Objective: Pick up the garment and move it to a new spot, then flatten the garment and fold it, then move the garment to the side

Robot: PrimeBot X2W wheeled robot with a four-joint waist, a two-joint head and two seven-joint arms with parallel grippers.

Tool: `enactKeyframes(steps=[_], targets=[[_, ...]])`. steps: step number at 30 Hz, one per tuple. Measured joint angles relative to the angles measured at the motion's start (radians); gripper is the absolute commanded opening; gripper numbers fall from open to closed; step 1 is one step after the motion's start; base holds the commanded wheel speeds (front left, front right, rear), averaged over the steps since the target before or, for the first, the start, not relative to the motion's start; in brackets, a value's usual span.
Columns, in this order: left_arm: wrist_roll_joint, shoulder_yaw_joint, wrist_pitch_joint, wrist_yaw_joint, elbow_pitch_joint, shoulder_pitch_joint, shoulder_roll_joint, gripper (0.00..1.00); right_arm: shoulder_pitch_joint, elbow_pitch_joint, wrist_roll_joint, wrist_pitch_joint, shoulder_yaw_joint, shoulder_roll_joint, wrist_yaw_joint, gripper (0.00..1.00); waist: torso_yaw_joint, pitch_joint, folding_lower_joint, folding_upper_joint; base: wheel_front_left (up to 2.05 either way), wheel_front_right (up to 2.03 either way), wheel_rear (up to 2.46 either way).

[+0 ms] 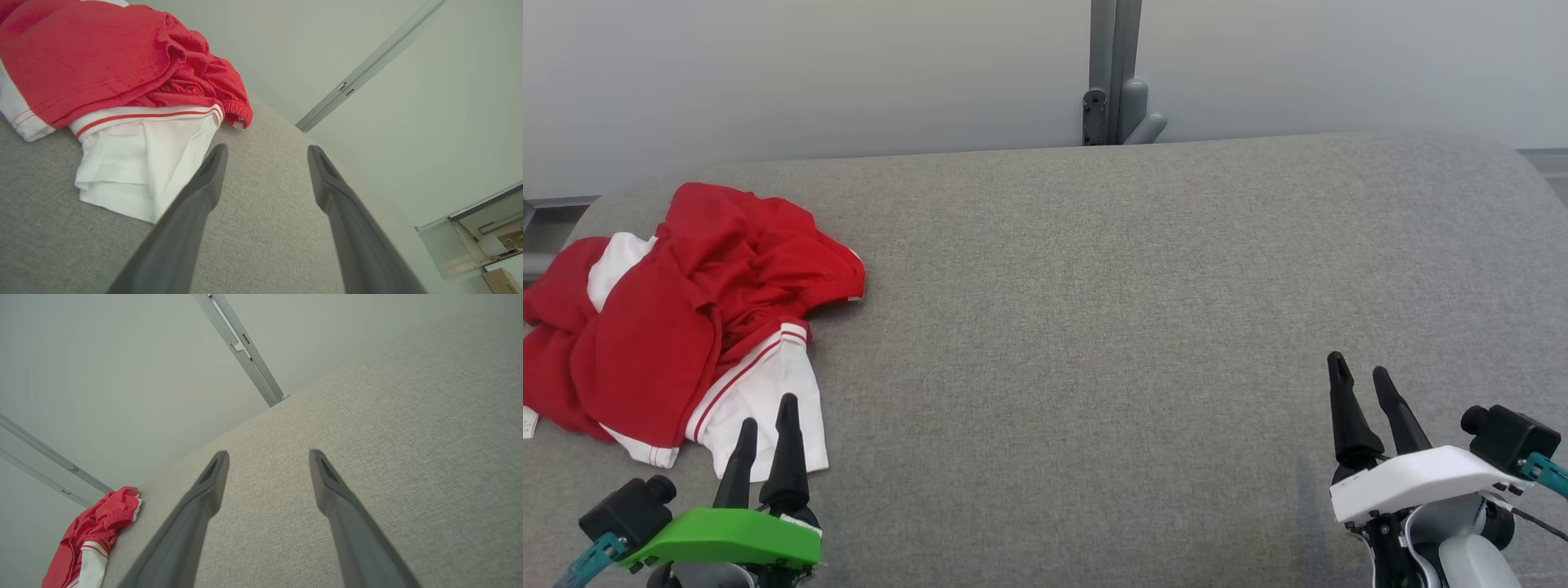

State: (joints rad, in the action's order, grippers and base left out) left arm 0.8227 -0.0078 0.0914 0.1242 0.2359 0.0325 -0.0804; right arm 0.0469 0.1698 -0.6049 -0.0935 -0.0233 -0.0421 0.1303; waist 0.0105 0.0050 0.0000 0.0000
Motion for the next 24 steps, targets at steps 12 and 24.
enactKeyframes(steps=[12, 24], targets=[[-0.139, -0.026, 0.033, 0.001, -0.017, -0.006, -0.025, 1.00, -0.002, -0.006, 0.135, -0.032, 0.004, -0.001, 0.000, 1.00, 0.003, 0.000, 0.0000, 0.0000, 0.00, 0.00, 0.00], [-0.270, -0.042, 0.065, 0.003, -0.015, -0.017, -0.053, 1.00, -0.015, -0.015, 0.252, -0.064, 0.008, -0.002, 0.000, 1.00, 0.010, 0.001, 0.0000, 0.0000, 0.00, 0.00, 0.00]])
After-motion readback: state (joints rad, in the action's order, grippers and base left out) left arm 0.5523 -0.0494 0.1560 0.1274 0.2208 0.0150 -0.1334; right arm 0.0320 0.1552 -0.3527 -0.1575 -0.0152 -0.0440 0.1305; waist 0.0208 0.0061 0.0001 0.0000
